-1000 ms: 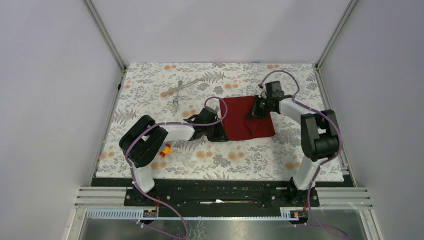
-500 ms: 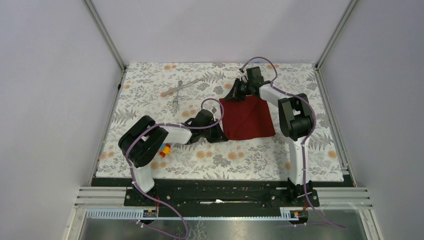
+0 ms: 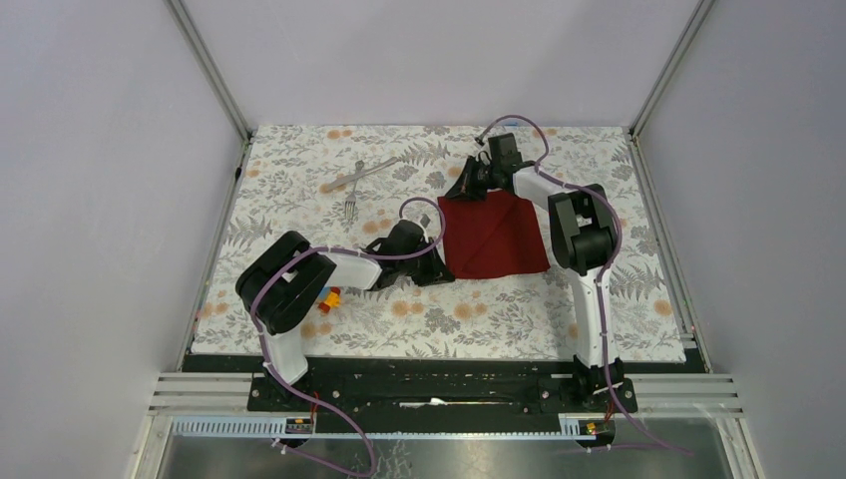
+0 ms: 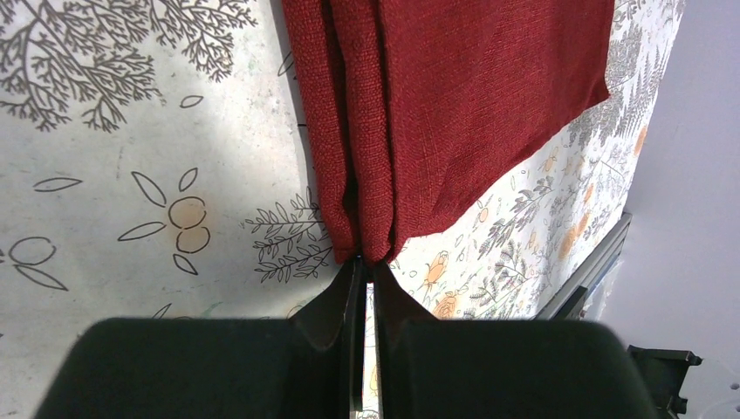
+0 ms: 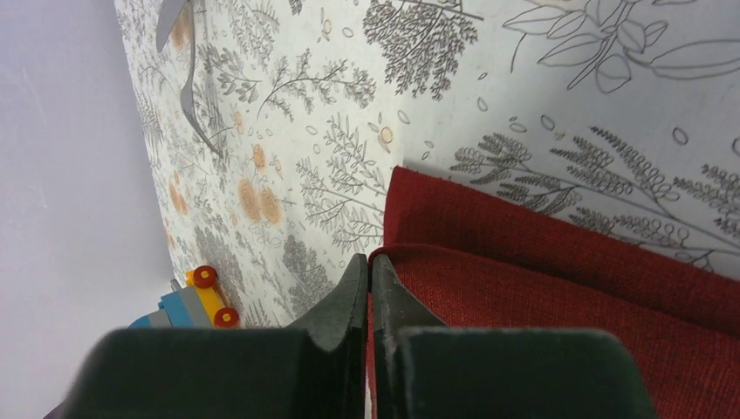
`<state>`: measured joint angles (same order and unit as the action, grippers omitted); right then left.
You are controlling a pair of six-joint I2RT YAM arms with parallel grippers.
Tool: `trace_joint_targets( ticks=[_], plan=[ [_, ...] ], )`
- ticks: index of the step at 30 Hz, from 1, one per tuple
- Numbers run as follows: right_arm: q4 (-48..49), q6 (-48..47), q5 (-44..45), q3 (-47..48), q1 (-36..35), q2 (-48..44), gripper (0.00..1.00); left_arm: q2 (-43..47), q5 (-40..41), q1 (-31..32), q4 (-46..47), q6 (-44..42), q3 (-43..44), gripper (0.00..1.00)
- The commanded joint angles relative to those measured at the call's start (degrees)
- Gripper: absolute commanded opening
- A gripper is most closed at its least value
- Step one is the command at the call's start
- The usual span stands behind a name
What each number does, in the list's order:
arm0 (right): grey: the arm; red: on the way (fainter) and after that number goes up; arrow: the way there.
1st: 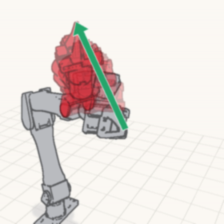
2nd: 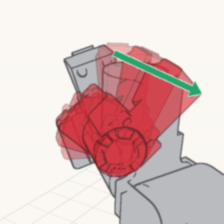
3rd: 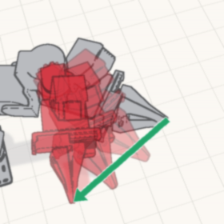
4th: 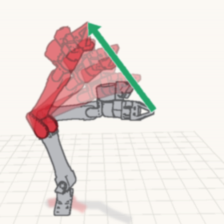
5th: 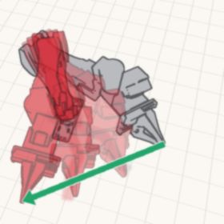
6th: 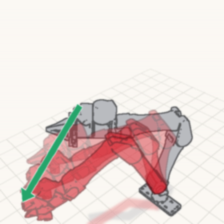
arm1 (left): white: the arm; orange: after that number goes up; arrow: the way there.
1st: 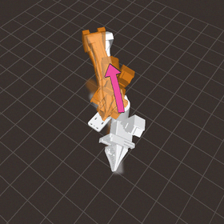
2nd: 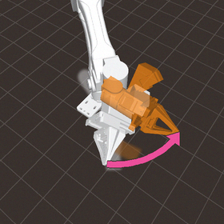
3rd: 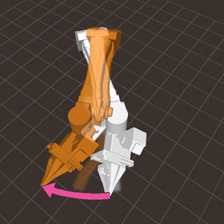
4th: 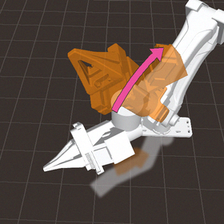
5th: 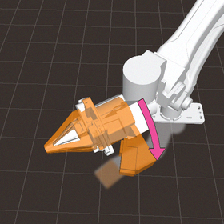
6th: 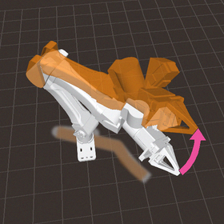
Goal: Fold the napkin into a case and place the utensils inside
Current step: Fold the top corner of the square-folded napkin at the center of the board.
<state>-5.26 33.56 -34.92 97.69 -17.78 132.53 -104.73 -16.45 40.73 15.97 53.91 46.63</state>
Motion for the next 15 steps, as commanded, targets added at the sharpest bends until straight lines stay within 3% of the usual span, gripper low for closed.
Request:
trace_joint_targets(
  ticks=[1,15],
  plan=[
    [1.05,0.68,1.33,3.94,0.03,1.98,0.00,-1.07,3.19,-0.16,-7.05,-1.77,-3.24,0.07],
    [0.16,0.71,1.57,7.49,0.14,5.70,0.00,-0.48,2.75,-0.15,-6.69,-1.50,-3.65,0.08]
  ],
)
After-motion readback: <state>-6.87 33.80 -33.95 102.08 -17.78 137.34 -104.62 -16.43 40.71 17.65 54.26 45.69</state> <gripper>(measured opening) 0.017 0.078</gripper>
